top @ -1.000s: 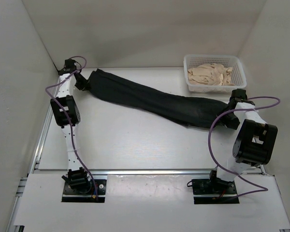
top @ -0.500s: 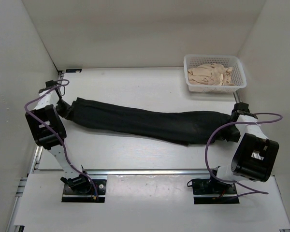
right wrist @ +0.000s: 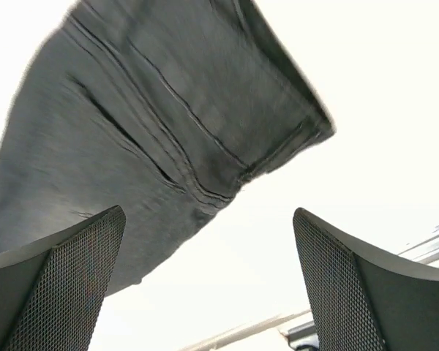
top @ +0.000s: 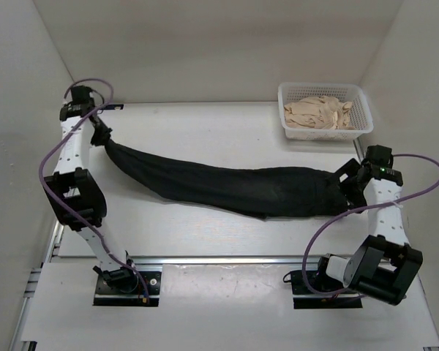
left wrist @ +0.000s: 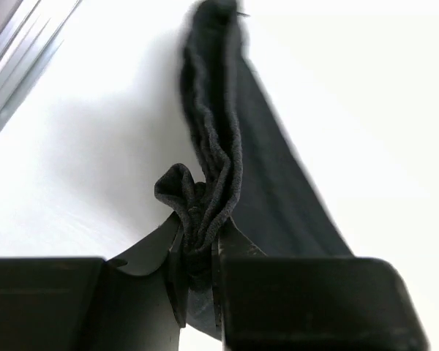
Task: Fold and stack the trousers
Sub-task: Fold the trousers
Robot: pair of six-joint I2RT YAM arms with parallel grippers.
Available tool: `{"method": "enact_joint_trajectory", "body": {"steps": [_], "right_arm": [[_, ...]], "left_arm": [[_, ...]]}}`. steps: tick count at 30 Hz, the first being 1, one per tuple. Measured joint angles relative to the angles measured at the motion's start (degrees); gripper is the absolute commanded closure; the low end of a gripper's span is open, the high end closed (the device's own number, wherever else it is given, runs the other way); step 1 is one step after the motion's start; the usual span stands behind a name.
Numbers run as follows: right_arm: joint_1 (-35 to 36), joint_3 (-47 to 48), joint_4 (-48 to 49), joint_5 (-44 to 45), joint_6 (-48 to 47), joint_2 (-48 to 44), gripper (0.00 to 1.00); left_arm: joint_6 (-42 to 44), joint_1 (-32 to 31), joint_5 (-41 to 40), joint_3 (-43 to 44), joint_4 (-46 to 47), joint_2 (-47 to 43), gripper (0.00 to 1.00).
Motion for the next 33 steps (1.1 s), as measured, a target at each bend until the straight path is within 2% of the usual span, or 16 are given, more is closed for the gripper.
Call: {"method": "enact_joint_trajectory", "body": {"steps": [5,10,15,19,22,26,33], "right_arm": [[0.00,6.05,-1.62,1.27,-0.90,-3.41,0.00],[0.00,8.26,-2.67,1.25,-1.33,-3.91,0.00],[0.00,8.24,-3.98,1.07,-1.38,-3.91,0.00],[0.00,8.17,-4.02,0.79,-1.40,-4.13,0.00],[0.00,8.09,-4.15,0.59,-1.40,-4.59,0.00],[0.00,8.04,-4.15,0.50,-1.60,-5.33,0.00],[0.00,7.69,-4.35,0.13,-1.62,-5.81,0.00]], "left_arm": [[3.15,-11.96,-4.35,4.46,-1.29,-6.29,0.90],[4.04,-28.79,-6.75,5.05,-2.12,-11.13,0.90],[-0.87,-45.03,-8.17,-2.25,-1.46,-13.94,0.90],[-7.34,-54.40,-9.05,-6.80,-1.51,-10.71,0.90],[-11.04,-58.31,-9.79,-7.06,-1.20,-5.92,0.90],[-13.66,-59.63,-10.03,-7.04,-1.22,-1.36,0.90],[-15.10,-58.93,-10.71,-5.09,-1.18,-1.68,0.90]]}}
